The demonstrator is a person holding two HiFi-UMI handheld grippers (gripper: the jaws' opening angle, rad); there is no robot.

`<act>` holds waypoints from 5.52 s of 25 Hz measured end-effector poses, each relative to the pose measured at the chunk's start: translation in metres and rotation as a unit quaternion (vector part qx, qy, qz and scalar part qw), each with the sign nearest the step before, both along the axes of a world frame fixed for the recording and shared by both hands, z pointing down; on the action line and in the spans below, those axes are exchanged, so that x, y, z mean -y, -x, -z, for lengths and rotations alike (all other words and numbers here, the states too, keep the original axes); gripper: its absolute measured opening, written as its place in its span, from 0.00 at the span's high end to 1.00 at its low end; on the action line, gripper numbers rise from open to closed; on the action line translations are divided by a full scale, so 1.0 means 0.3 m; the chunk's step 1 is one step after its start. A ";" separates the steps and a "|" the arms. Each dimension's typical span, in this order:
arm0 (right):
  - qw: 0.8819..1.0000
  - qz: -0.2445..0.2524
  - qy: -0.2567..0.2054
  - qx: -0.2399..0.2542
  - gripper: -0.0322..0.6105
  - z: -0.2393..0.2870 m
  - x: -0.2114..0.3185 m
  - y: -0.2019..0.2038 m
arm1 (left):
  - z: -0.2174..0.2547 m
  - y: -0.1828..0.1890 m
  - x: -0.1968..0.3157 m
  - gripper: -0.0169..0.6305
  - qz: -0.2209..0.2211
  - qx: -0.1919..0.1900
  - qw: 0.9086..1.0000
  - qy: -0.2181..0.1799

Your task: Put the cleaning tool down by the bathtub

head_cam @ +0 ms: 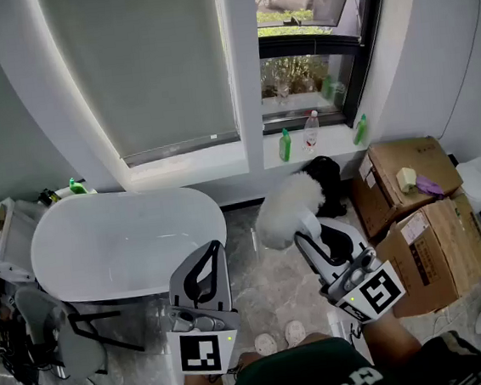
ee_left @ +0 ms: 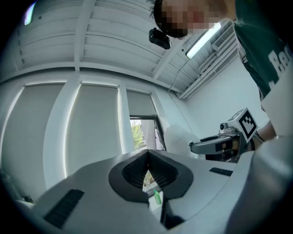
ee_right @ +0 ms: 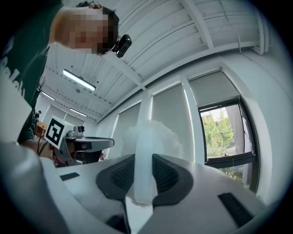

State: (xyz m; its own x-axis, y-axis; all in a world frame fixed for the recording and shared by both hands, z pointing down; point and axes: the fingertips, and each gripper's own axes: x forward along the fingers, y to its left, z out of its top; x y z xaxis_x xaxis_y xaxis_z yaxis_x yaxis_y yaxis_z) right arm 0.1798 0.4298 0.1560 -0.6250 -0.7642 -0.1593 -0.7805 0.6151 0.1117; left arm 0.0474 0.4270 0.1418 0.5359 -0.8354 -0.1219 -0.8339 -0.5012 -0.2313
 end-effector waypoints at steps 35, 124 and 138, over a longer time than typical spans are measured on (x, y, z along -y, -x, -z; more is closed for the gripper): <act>0.999 0.026 -0.008 0.024 0.79 0.004 0.028 -0.078 | 0.000 -0.124 0.052 0.96 0.009 -0.002 1.000 0.013; 0.998 -0.033 0.032 0.036 0.79 -0.132 1.646 0.069 | -0.108 -0.005 1.831 0.96 -0.060 -0.003 0.998 0.030; 0.998 0.008 0.036 0.051 0.80 -0.153 1.848 0.127 | -0.173 0.052 2.005 0.96 -0.024 0.004 0.998 0.053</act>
